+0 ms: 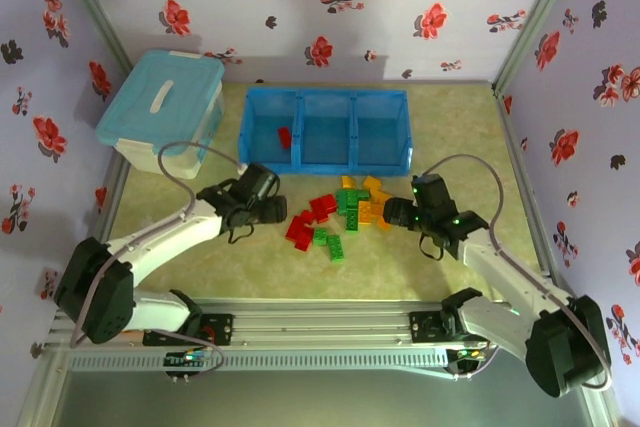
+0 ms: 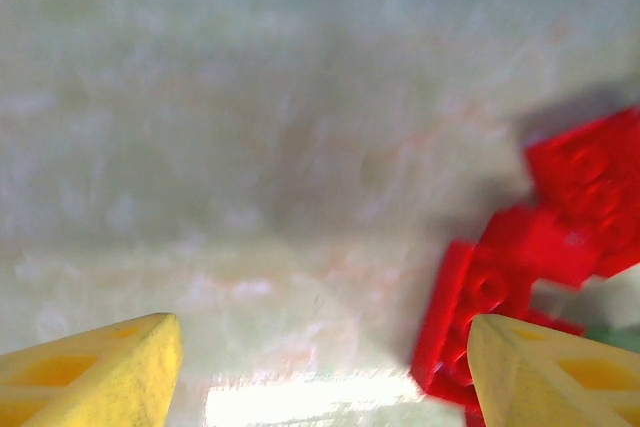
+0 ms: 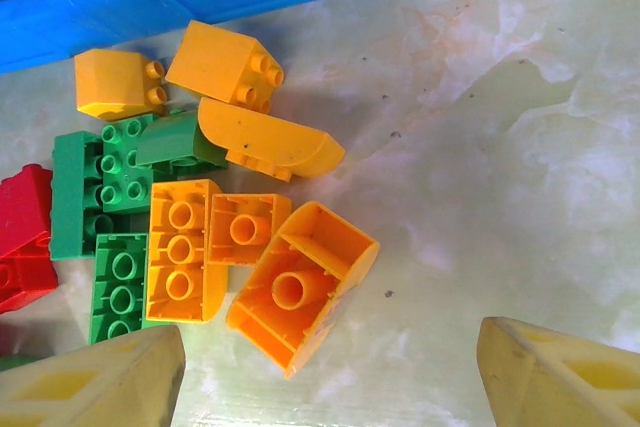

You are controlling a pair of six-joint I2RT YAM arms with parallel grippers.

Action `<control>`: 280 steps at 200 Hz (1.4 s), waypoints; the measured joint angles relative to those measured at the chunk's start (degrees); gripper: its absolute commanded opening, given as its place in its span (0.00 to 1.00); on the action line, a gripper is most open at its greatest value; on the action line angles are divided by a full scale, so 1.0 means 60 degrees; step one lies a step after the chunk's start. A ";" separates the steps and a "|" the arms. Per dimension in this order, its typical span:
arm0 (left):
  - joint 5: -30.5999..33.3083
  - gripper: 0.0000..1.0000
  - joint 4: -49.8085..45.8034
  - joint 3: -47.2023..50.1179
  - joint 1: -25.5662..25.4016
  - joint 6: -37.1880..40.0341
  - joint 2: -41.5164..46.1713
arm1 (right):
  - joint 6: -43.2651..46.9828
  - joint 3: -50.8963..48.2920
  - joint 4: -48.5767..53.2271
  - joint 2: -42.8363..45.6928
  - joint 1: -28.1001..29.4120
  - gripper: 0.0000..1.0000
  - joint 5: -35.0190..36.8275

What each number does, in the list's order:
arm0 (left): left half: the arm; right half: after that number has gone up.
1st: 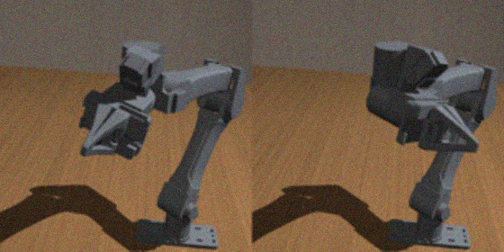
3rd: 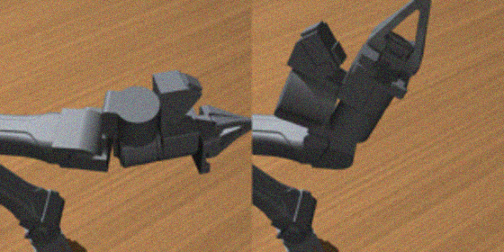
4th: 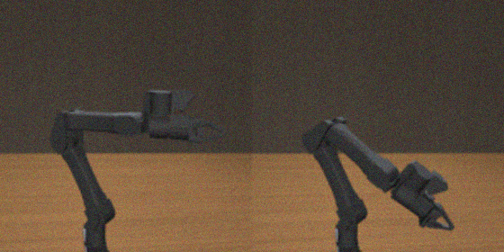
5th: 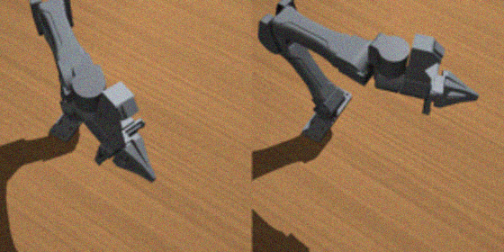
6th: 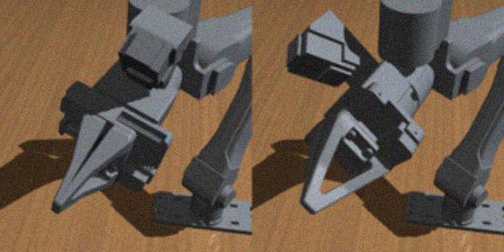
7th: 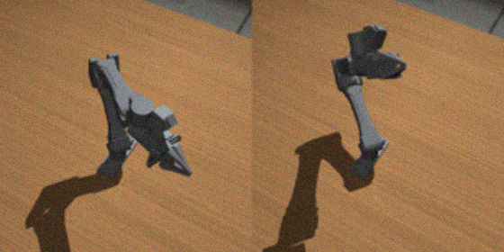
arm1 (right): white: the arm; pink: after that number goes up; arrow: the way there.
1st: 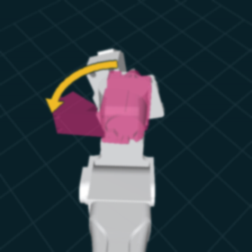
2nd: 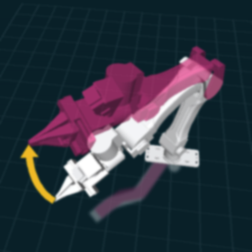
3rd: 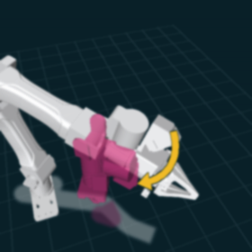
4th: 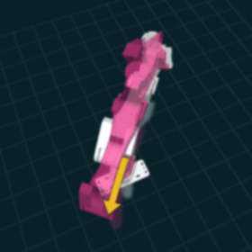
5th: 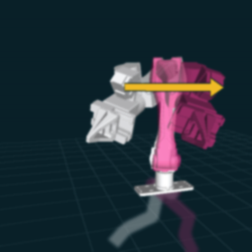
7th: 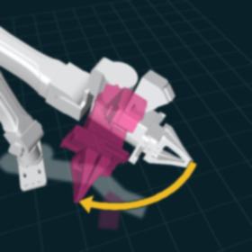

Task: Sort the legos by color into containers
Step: Pick up the lego from the center of the table, then place the lego in the container.

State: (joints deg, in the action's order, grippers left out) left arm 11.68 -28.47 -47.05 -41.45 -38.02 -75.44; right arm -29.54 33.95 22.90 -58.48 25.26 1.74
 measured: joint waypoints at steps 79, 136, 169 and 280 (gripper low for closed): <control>-0.0127 0.71 0.0860 0.1858 -0.0390 -0.1122 0.1395 | -0.0656 0.0503 -0.0240 -0.2481 0.0426 0.70 0.0357; -0.0124 0.70 0.1144 0.2302 -0.0390 -0.1370 0.2069 | -0.0969 0.0586 -0.1249 -0.3785 0.0437 0.56 0.0375; -0.0120 0.69 0.1191 0.2481 -0.0390 -0.1443 0.2142 | -0.1217 0.0565 -0.1432 -0.3810 0.0444 0.33 0.0379; -0.0036 0.65 0.1399 0.2554 -0.0743 -0.1421 0.2266 | -0.0321 0.3909 0.0601 -0.2291 0.0091 0.30 0.1392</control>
State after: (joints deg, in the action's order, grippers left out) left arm 11.46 -20.08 -31.73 -45.91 -46.54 -61.84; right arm -31.46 57.41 26.50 -72.23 25.80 10.09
